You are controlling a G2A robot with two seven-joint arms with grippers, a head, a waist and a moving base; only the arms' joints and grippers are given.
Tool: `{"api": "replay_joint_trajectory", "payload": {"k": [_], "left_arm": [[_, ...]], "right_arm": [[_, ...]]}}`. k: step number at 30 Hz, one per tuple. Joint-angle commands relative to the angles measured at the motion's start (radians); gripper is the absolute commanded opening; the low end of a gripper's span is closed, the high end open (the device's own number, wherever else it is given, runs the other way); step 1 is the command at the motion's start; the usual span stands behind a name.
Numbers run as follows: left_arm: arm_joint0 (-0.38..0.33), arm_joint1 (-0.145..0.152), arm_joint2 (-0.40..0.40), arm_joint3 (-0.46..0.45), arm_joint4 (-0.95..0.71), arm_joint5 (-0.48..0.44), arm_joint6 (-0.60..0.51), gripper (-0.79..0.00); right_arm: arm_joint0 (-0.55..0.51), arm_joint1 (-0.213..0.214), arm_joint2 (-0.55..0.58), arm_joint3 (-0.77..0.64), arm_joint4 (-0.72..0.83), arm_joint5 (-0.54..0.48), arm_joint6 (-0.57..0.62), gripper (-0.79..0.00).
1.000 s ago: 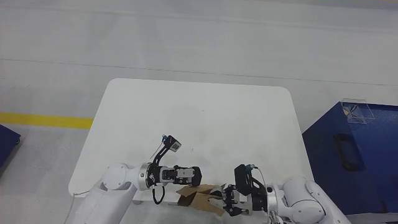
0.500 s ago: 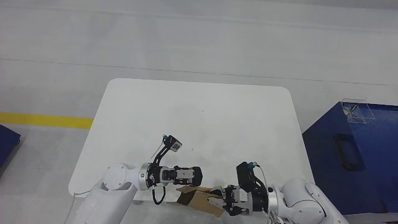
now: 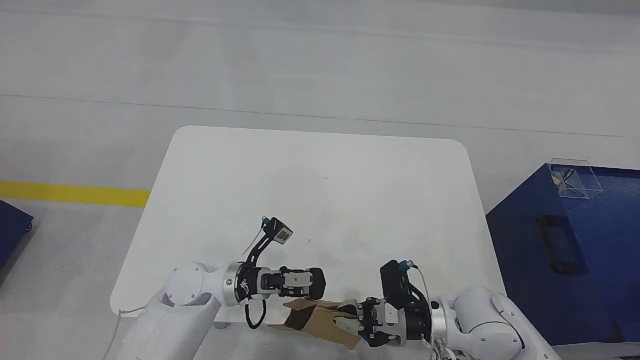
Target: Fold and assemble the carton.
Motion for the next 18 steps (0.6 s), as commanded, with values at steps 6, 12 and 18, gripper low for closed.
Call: {"api": "replay_joint_trajectory", "payload": {"k": [6, 12, 18], "left_arm": [[0.006, 0.017, -0.078, -0.038, 0.150, -0.110, 0.087, 0.000], [0.075, 0.059, -0.256, -0.174, 0.293, -0.173, 0.102, 0.000], [0.145, 0.090, -0.371, -0.290, 0.506, -0.201, 0.129, 0.000]], "right_arm": [[0.006, -0.003, -0.021, -0.026, -0.002, 0.034, -0.033, -0.785], [0.007, 0.003, 0.010, -0.033, 0.023, 0.057, -0.047, -0.785], [0.020, 0.009, 0.032, 0.000, 0.076, 0.083, -0.034, -0.785]]}}
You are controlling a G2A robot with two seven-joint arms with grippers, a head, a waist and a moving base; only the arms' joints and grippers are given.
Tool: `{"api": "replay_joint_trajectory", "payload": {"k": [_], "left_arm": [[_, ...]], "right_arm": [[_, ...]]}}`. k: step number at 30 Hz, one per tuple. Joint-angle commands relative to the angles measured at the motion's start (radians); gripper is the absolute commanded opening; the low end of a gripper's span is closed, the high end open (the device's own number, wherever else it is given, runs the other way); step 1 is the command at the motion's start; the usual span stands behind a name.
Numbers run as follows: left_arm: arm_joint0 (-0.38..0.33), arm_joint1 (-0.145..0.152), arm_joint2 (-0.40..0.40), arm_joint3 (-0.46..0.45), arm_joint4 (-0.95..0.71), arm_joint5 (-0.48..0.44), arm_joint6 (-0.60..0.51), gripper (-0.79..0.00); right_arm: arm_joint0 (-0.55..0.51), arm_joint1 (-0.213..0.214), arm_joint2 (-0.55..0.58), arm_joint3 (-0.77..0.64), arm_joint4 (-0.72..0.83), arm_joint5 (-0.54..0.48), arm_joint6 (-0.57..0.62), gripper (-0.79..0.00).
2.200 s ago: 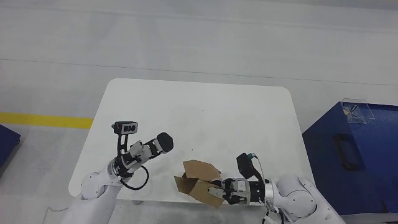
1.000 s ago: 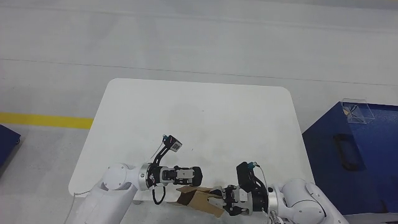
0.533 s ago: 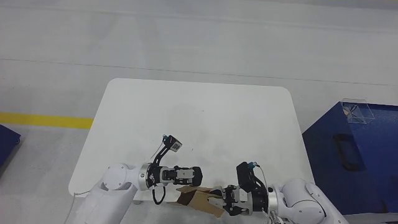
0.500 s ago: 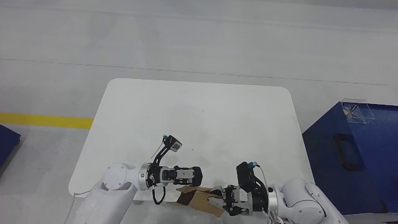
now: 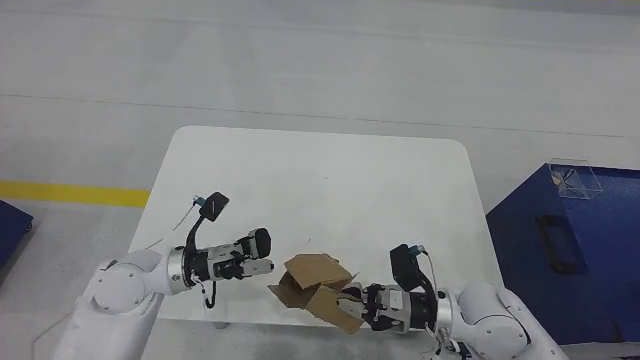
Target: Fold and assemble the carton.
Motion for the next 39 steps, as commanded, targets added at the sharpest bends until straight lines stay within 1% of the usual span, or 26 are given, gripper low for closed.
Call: {"api": "replay_joint_trajectory", "payload": {"k": [1, 3, 5, 7, 9, 14, 21, 28, 29, 30, 32, 34, 35, 36, 37, 38, 39], "left_arm": [[0.026, 0.008, -0.023, -0.035, 0.107, 0.002, 0.015, 0.000], [0.042, 0.012, -0.017, -0.060, 0.165, 0.047, 0.015, 0.000], [0.042, 0.016, -0.007, -0.080, 0.221, 0.094, 0.006, 0.000], [0.041, 0.019, 0.004, -0.095, 0.288, 0.135, 0.023, 0.000], [0.044, 0.019, 0.022, -0.104, 0.301, 0.155, 0.043, 0.000], [0.021, 0.023, 0.052, -0.102, 0.338, 0.223, 0.044, 0.000], [-0.007, 0.023, 0.120, -0.090, 0.377, 0.246, 0.062, 0.000], [-0.045, 0.022, 0.181, -0.061, 0.379, 0.260, 0.072, 0.000], [-0.051, 0.022, 0.188, -0.055, 0.381, 0.264, 0.071, -0.003], [-0.058, 0.022, 0.196, -0.051, 0.382, 0.268, 0.074, -0.034], [-0.068, 0.021, 0.213, -0.042, 0.368, 0.267, 0.070, -0.043], [-0.078, 0.021, 0.226, -0.033, 0.368, 0.268, 0.066, -0.089], [-0.082, 0.021, 0.231, -0.031, 0.368, 0.269, 0.068, -0.126], [-0.085, 0.021, 0.238, -0.028, 0.367, 0.268, 0.068, -0.406], [-0.088, 0.021, 0.242, -0.025, 0.366, 0.268, 0.070, -0.483], [-0.090, 0.022, 0.246, -0.021, 0.366, 0.271, 0.072, -0.785], [-0.093, 0.022, 0.250, -0.018, 0.367, 0.273, 0.072, -0.785]], "right_arm": [[0.007, 0.001, 0.004, 0.010, 0.018, 0.013, 0.002, -0.785], [0.014, 0.003, 0.002, 0.012, 0.037, 0.019, 0.013, -0.785], [0.026, 0.004, -0.001, 0.010, 0.046, 0.029, 0.028, -0.785], [0.037, 0.004, -0.012, 0.005, 0.055, 0.042, 0.046, -0.785], [0.054, 0.004, -0.026, 0.004, 0.059, 0.054, 0.070, -0.785], [0.093, 0.001, -0.065, 0.009, 0.066, 0.075, 0.096, -0.785], [0.134, -0.001, -0.100, 0.020, 0.079, 0.076, 0.116, -0.785], [0.154, 0.002, -0.100, 0.028, 0.100, 0.065, 0.128, -0.785], [0.155, 0.002, -0.100, 0.028, 0.102, 0.064, 0.128, -0.785], [0.156, 0.003, -0.100, 0.028, 0.103, 0.060, 0.131, -0.785], [0.158, 0.003, -0.102, 0.030, 0.107, 0.054, 0.133, -0.785], [0.160, 0.004, -0.102, 0.033, 0.110, 0.051, 0.135, -0.785], [0.160, 0.005, -0.103, 0.034, 0.111, 0.048, 0.136, -0.785], [0.161, 0.005, -0.103, 0.035, 0.113, 0.046, 0.137, -0.785], [0.161, 0.006, -0.103, 0.035, 0.114, 0.044, 0.137, -0.785], [0.161, 0.007, -0.103, 0.036, 0.114, 0.042, 0.137, -0.785], [0.160, 0.007, -0.102, 0.036, 0.114, 0.040, 0.135, -0.785]]}}
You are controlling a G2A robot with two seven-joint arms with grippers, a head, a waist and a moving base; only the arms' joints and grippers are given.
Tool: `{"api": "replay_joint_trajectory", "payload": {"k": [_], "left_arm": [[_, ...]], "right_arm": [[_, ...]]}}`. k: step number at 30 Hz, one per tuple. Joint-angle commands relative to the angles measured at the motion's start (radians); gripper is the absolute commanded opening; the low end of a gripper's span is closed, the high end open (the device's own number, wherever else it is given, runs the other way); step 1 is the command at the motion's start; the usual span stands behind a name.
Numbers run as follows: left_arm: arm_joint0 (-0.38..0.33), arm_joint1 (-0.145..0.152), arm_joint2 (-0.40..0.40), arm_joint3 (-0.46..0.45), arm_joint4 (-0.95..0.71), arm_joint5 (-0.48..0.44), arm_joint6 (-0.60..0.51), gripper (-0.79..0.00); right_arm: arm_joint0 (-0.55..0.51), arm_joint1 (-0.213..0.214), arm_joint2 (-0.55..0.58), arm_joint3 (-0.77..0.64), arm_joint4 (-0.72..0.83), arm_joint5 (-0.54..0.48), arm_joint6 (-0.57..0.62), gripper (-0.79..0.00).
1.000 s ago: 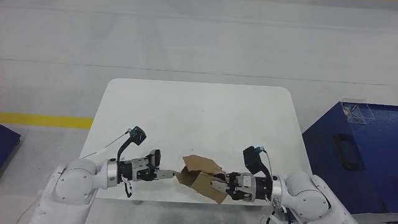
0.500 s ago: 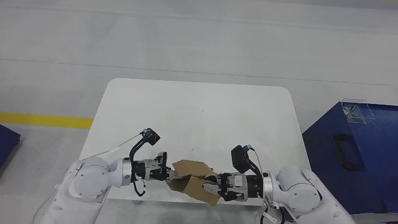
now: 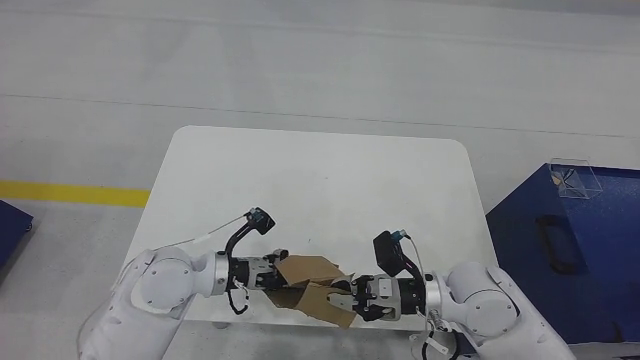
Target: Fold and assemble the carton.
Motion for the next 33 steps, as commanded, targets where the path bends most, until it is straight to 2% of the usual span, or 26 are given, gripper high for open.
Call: {"api": "replay_joint_trajectory", "payload": {"k": [1, 9, 10, 11, 12, 18, 25, 26, 27, 29, 31, 33], "left_arm": [[-0.006, 0.001, 0.010, 0.007, 0.004, 0.004, -0.001, -0.785], [-0.010, 0.004, 0.032, 0.015, -0.016, -0.005, 0.008, -0.785], [-0.010, 0.006, 0.028, 0.018, -0.027, -0.007, 0.010, -0.785], [-0.008, 0.006, 0.024, 0.020, -0.040, -0.007, 0.016, -0.785], [-0.006, 0.007, 0.022, 0.022, -0.055, -0.008, 0.018, -0.785], [-0.009, 0.009, 0.001, 0.052, -0.225, -0.025, 0.025, -0.785], [-0.009, 0.009, 0.001, 0.052, -0.225, -0.025, 0.025, -0.785], [-0.002, 0.008, 0.004, 0.061, -0.246, -0.001, 0.026, -0.785], [-0.002, 0.007, 0.001, 0.088, -0.308, 0.083, 0.022, -0.785], [-0.032, 0.004, -0.009, 0.125, -0.412, 0.217, 0.028, -0.785], [-0.063, -0.003, -0.002, 0.199, -0.529, 0.350, 0.012, -0.785], [-0.096, -0.012, 0.012, 0.262, -0.627, 0.446, 0.007, -0.785]], "right_arm": [[-0.001, 0.001, 0.001, 0.000, -0.002, -0.002, -0.004, -0.785], [-0.011, 0.004, 0.002, 0.006, -0.021, -0.012, -0.026, -0.785], [-0.014, 0.004, 0.002, 0.009, -0.025, -0.011, -0.031, -0.714], [-0.017, 0.004, 0.003, 0.011, -0.029, -0.012, -0.036, -0.453], [-0.020, 0.005, 0.005, 0.013, -0.032, -0.014, -0.042, 0.000], [-0.050, 0.008, 0.043, 0.017, -0.091, -0.045, -0.115, 0.000], [-0.050, 0.008, 0.043, 0.017, -0.091, -0.045, -0.115, 0.000], [-0.052, 0.008, 0.045, 0.014, -0.095, -0.034, -0.124, 0.000], [-0.054, 0.009, 0.063, 0.012, -0.104, -0.018, -0.146, 0.000], [-0.074, 0.011, 0.125, 0.000, -0.153, 0.016, -0.229, 0.000], [-0.117, 0.014, 0.177, -0.021, -0.195, 0.037, -0.299, 0.000], [-0.151, 0.016, 0.218, -0.033, -0.199, 0.055, -0.339, 0.000]]}}
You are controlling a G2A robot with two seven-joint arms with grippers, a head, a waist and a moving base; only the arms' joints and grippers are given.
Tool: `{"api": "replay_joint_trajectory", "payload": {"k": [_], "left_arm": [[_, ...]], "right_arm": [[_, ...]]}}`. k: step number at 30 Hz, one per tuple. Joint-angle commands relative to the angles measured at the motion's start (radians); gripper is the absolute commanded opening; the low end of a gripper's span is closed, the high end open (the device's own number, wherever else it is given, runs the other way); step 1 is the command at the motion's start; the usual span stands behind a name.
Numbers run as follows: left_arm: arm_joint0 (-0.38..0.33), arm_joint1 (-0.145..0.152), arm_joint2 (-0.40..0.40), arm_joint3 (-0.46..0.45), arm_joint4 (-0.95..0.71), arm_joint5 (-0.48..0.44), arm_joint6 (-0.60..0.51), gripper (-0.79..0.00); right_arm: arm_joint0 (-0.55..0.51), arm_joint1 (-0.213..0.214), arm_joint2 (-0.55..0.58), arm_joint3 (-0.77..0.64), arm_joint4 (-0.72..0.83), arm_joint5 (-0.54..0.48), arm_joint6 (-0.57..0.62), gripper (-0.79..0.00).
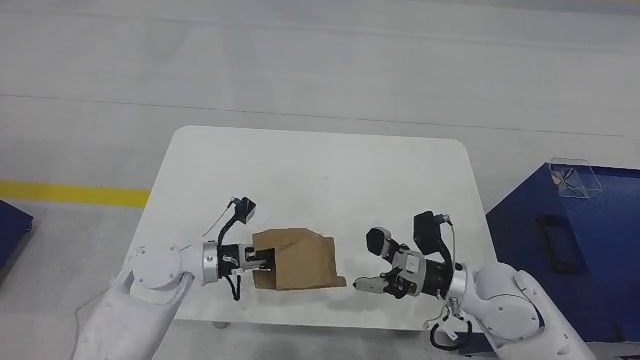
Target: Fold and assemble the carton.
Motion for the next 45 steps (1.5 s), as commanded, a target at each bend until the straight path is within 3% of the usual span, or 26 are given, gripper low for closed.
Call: {"api": "replay_joint_trajectory", "payload": {"k": [1, 3, 10, 12, 19, 25, 38, 45], "left_arm": [[-0.043, -0.013, 0.028, 0.100, -0.158, 0.186, -0.030, -0.785], [-0.070, -0.021, 0.045, 0.148, -0.226, 0.249, -0.044, -0.785], [-0.070, -0.021, 0.045, 0.148, -0.226, 0.249, -0.044, -0.785], [-0.061, -0.024, 0.065, 0.139, -0.251, 0.320, -0.040, -0.785], [-0.057, -0.036, 0.109, 0.117, -0.351, 0.428, -0.047, -0.785], [-0.073, -0.042, 0.144, 0.118, -0.391, 0.516, -0.029, -0.785], [-0.084, -0.040, 0.162, 0.105, -0.371, 0.462, -0.027, -0.785], [-0.082, -0.038, 0.165, 0.108, -0.384, 0.440, -0.042, -0.785]], "right_arm": [[-0.044, 0.002, 0.047, -0.012, 0.012, 0.016, -0.050, 0.000], [-0.073, 0.004, 0.074, -0.016, 0.037, 0.033, -0.059, 0.000], [-0.075, 0.004, 0.078, -0.017, 0.038, 0.035, -0.059, 0.000], [-0.071, 0.003, 0.079, -0.013, 0.004, 0.081, -0.064, 0.000], [-0.046, -0.010, 0.046, -0.008, -0.160, 0.281, -0.145, 0.000], [-0.008, -0.022, -0.026, 0.027, -0.264, 0.343, -0.151, 0.000], [0.092, -0.052, -0.194, 0.135, -0.340, 0.344, -0.107, 0.000], [0.140, -0.073, -0.276, 0.186, -0.305, 0.326, -0.099, 0.000]]}}
